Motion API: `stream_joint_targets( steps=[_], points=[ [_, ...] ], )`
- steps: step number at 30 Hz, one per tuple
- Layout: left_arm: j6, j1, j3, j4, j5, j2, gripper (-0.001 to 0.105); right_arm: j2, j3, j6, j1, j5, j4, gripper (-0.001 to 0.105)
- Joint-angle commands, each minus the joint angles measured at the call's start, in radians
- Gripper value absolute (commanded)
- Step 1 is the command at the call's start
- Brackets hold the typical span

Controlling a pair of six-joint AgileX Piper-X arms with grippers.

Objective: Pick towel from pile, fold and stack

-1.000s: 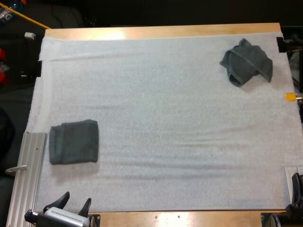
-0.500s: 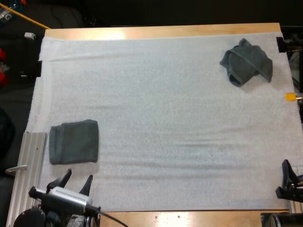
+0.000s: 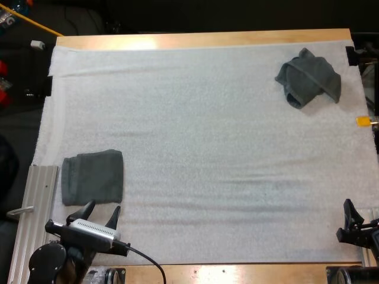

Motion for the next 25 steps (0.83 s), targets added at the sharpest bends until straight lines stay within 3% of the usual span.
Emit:
stream_joint_targets(
  steps=[1,14,25],
  points=[
    [-0.013,-0.003,0.005,-0.03,0.005,-0.134,0.051,-0.04,-0.003,-0.012,-0.003,0.0,-0.013,0.074],
    [-0.012,-0.009,0.006,-0.035,0.005,-0.134,0.051,-0.04,-0.003,-0.012,-0.003,0.0,-0.013,0.074],
    [-0.014,-0.097,0.006,-0.035,0.005,-0.134,0.051,-0.04,-0.003,-0.012,-0.003,0.0,-0.013,0.074]
  ],
)
